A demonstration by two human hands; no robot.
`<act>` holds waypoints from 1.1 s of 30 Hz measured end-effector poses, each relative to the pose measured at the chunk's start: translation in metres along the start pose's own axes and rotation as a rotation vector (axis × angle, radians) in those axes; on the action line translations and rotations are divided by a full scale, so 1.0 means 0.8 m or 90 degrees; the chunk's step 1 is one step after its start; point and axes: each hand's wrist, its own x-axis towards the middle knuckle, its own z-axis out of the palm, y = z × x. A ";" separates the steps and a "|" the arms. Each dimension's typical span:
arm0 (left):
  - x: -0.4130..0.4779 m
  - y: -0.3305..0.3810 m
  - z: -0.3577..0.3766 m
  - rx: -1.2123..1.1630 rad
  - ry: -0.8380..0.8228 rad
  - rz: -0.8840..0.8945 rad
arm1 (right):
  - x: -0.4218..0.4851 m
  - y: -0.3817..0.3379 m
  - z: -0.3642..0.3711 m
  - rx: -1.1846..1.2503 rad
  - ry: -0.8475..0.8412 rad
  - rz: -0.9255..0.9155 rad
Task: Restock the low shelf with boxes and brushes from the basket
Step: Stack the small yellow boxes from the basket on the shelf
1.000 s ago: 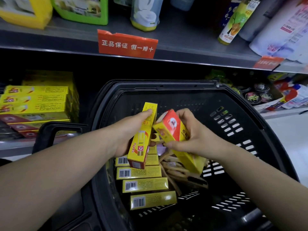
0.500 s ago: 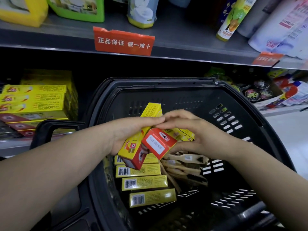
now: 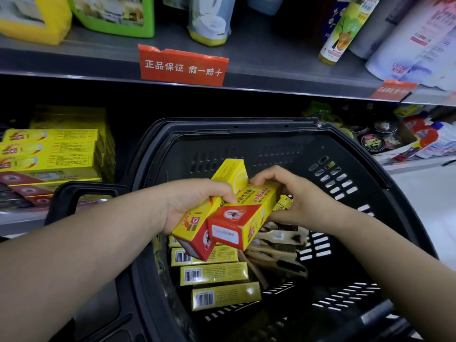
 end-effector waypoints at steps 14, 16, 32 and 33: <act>0.006 -0.007 0.007 0.144 0.036 0.006 | 0.012 0.009 0.010 0.078 0.018 0.041; 0.008 -0.010 0.005 0.128 0.087 0.042 | 0.024 0.033 0.013 0.160 0.064 0.074; 0.023 -0.011 -0.005 0.034 0.266 0.111 | 0.079 0.198 0.090 -0.649 0.044 0.231; 0.024 -0.011 -0.005 0.034 0.265 0.113 | 0.081 0.199 0.091 -0.664 0.035 0.240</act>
